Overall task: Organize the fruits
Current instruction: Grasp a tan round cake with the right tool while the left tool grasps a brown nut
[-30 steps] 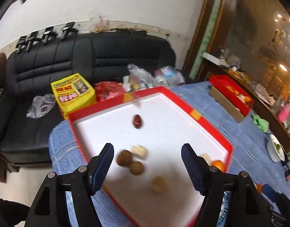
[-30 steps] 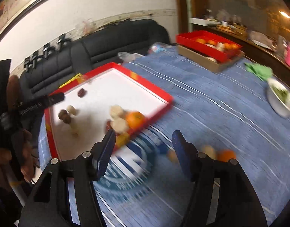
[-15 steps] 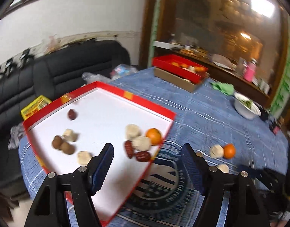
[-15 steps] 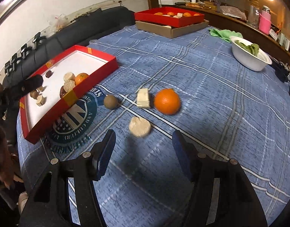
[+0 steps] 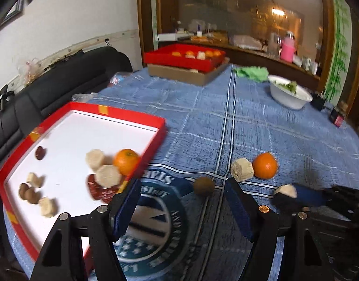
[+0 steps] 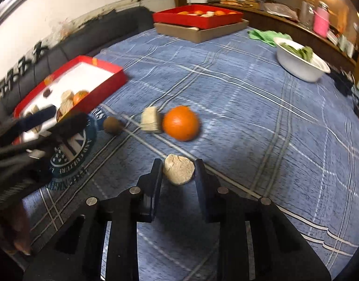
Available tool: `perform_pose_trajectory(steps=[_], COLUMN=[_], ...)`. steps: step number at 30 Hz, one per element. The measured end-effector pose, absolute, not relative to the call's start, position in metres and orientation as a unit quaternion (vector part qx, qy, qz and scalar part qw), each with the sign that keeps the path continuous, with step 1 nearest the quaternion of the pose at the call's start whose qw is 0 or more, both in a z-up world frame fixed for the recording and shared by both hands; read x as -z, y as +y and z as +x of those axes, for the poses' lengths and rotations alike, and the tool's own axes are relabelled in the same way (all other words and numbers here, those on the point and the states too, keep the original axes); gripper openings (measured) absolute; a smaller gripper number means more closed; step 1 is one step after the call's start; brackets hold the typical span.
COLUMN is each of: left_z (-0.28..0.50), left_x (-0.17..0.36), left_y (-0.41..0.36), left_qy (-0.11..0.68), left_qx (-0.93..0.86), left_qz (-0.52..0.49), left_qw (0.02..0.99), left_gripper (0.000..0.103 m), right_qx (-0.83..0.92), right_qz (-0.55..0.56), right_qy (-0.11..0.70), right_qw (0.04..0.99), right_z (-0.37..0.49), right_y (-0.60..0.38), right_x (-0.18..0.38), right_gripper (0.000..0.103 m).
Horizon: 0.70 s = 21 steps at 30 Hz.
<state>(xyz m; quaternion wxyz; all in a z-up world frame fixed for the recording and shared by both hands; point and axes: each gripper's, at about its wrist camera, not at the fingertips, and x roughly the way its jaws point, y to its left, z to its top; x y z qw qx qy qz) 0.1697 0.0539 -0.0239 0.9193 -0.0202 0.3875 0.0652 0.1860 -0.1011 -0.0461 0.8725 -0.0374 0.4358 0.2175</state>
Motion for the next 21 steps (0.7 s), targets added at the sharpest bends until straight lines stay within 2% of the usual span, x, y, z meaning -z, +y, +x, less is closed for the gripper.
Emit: perform_pose_trajectory(steps=[3, 5, 11, 21], left_z=[0.184, 0.192, 0.188, 0.131], left_x=[0.033, 0.040, 0.041, 0.021], left_y=[0.049, 0.045, 0.047, 0.041], left_qy=[0.403, 0.415, 0.425, 0.392], left_qx=[-0.065, -0.071, -0.067, -0.023], left_qz=[-0.018, -0.006, -0.021, -0.059], left_qw=[0.913, 0.907, 0.902, 0.918], left_gripper=[0.055, 0.023, 0.023, 0.023], right_qx=[-0.224, -0.231, -0.238, -0.231], right_qz=[-0.015, -0.009, -0.005, -0.020], right_qy=[0.427, 0.428, 0.427, 0.405], right_qw=[0.876, 0.874, 0.872, 0.884], right_z=[0.189, 0.190, 0.189, 0.175], right_y=[-0.109, -0.110, -0.110, -0.106], right_x=[0.043, 0.044, 0.045, 0.024], right_gripper=[0.026, 0.026, 0.026, 0.026])
